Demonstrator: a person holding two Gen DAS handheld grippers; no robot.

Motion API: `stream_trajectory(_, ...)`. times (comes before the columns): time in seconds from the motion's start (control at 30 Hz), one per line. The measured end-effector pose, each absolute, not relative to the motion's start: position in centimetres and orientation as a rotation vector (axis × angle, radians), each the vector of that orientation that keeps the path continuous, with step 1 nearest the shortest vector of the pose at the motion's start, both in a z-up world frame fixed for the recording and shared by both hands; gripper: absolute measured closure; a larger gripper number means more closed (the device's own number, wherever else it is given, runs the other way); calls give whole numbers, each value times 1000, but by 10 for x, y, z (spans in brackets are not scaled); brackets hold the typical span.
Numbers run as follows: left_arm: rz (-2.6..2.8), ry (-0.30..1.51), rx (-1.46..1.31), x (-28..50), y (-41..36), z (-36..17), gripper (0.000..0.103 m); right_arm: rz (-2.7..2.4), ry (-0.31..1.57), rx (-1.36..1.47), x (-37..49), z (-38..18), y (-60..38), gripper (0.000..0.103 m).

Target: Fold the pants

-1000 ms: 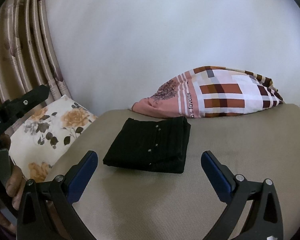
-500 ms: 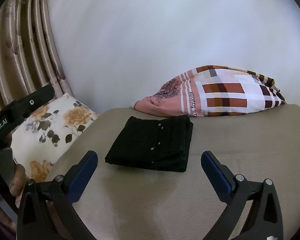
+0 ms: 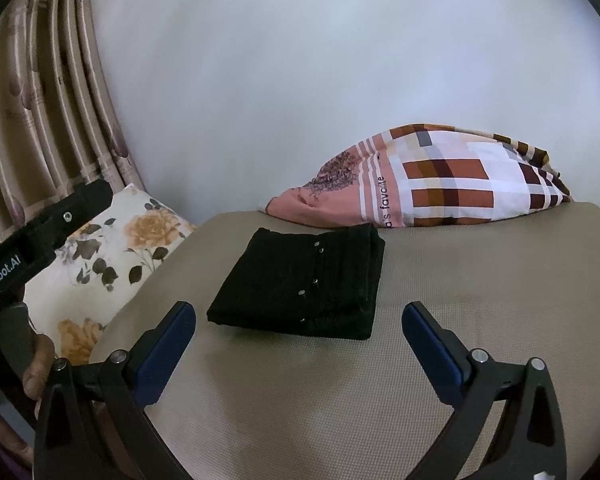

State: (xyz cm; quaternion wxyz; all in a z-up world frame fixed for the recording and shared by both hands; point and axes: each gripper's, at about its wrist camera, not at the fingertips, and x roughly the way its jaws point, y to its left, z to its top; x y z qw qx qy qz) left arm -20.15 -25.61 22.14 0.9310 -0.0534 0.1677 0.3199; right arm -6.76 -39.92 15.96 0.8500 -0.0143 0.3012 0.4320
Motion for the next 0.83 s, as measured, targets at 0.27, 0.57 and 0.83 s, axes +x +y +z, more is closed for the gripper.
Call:
stream_trajectory(0.27,690,438,-144,-189,-242,199,0,920,671,-38,-61,151,-397,0)
stream_trajectory(0.57,660,521,-145,-174,-237,173,0,926,704,-47,-54,141,-394,0)
stream_trajectory(0.83,667,526,-136,-172,-236,169,0,921,710,-46,-51,138,-394,0)
